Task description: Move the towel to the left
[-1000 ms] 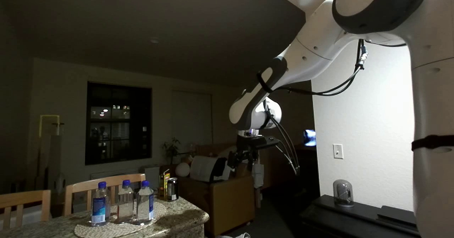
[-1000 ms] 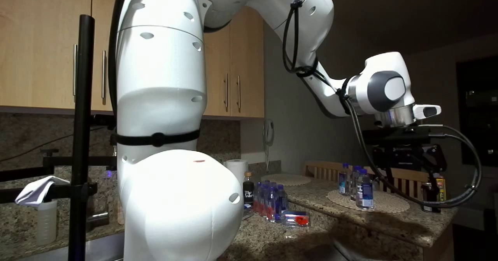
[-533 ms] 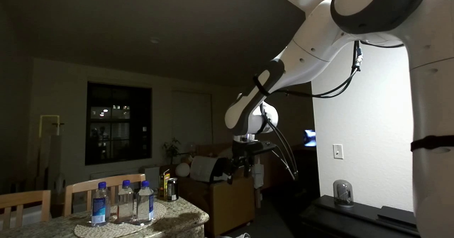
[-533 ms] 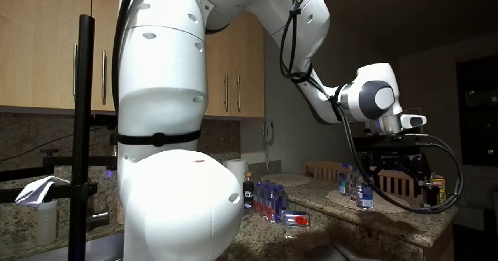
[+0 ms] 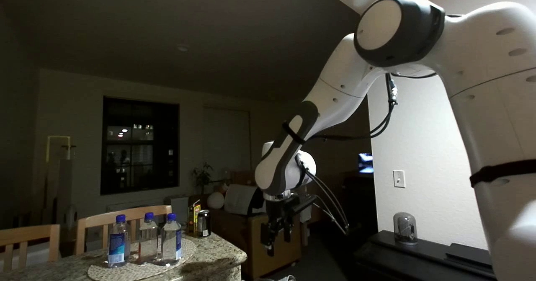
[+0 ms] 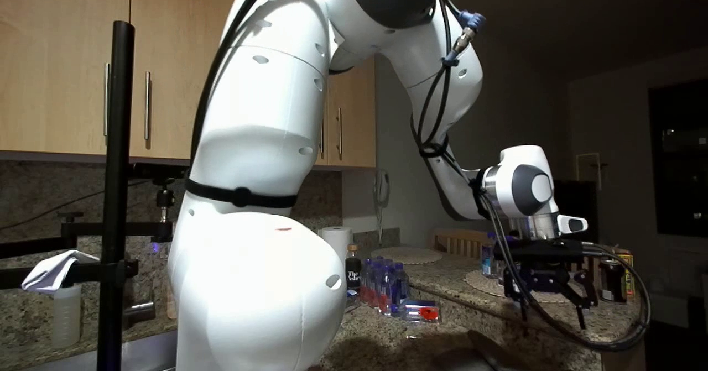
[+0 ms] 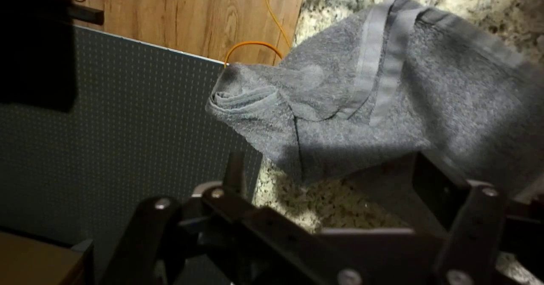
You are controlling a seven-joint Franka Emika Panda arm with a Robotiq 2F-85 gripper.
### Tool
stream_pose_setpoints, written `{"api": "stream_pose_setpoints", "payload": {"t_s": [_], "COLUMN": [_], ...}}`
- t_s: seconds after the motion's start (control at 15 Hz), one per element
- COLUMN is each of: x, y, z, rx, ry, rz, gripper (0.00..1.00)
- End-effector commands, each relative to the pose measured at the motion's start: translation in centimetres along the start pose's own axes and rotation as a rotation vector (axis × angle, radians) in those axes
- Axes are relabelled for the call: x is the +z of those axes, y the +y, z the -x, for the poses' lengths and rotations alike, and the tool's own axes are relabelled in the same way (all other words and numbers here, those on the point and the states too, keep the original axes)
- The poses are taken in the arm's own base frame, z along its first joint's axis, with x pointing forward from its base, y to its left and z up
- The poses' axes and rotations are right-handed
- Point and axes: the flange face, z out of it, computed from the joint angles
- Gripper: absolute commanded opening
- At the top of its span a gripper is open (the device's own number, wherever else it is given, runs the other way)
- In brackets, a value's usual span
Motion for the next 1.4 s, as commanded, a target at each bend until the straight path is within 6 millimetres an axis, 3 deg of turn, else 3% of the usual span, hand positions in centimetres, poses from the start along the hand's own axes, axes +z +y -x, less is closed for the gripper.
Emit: {"api": "stream_pose_setpoints", "payload": {"t_s": [0.0,0.67,1.07,1.2,1.33], "x": [4.1,13.1,17.1,18.0,18.8], "y": [0.4,2.4,3.3,3.4,3.3], "z": [-2.5,-7.5,-8.7,-8.9,-8.9], "rx": [-0.091,-0.155,-0.133,-0.143,-0.158], "ry": [-0.035,-0.042,-0.087,-0.095,-0.112], "rz": [0.036,0.006,-0.086,-0.104,-0.123], "gripper": [1.00,1.00,1.00,0.73,0.60]}}
